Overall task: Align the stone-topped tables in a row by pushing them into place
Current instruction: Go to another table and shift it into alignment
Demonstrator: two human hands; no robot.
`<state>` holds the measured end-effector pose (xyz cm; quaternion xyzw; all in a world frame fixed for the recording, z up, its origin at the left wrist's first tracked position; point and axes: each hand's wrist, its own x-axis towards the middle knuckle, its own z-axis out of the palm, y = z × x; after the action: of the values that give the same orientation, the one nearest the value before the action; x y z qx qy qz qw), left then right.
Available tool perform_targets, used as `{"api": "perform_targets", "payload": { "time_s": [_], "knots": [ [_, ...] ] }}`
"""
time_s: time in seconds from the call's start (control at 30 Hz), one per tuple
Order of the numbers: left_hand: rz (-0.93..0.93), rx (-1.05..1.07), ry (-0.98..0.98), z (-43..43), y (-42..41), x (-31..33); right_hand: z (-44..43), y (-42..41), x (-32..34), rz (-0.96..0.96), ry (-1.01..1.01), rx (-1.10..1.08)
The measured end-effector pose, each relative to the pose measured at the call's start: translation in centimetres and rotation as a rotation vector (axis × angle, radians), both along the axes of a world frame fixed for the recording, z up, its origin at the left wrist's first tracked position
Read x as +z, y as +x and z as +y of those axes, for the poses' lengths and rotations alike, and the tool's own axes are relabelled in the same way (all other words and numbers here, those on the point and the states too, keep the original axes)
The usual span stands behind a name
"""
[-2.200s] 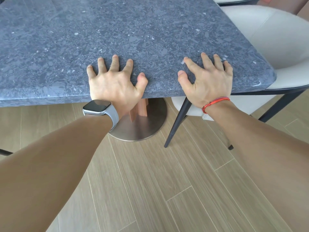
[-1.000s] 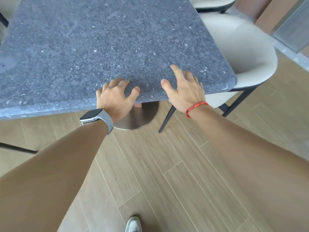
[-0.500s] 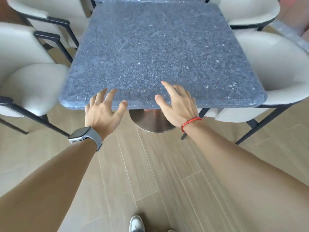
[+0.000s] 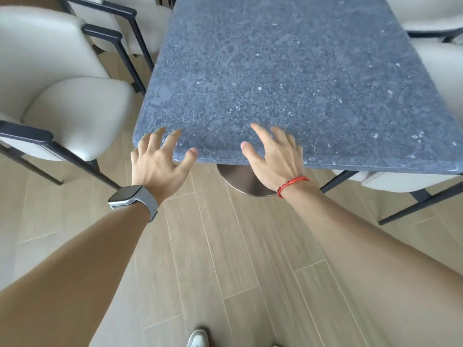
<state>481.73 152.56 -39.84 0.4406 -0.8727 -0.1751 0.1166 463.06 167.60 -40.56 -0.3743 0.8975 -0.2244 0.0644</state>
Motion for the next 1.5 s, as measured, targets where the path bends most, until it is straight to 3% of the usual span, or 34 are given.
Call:
{"api": "perform_targets", "payload": {
  "time_s": [0.33,0.63,1.17,1.5],
  "knots": [
    [0.036,-0.070,-0.057,-5.0,-4.3,-4.2,-3.6,-3.2,-4.1,0.123,0.120,-0.100],
    [-0.104,-0.132,-0.330,-7.9,-5.6,-9.6,-6.0,-4.0,-8.1,0.348,0.160,-0.129],
    [-0.008,-0.092,-0.372,-8.0,-5.8,-10.4,-5.9,-3.7,-8.6,0.361,0.124,-0.168],
    [-0.053,-0.093,-0.352,-7.8,-6.2,-10.4,-5.7,-3.9,-8.4,0.308,0.195,-0.123]
  ]
}}
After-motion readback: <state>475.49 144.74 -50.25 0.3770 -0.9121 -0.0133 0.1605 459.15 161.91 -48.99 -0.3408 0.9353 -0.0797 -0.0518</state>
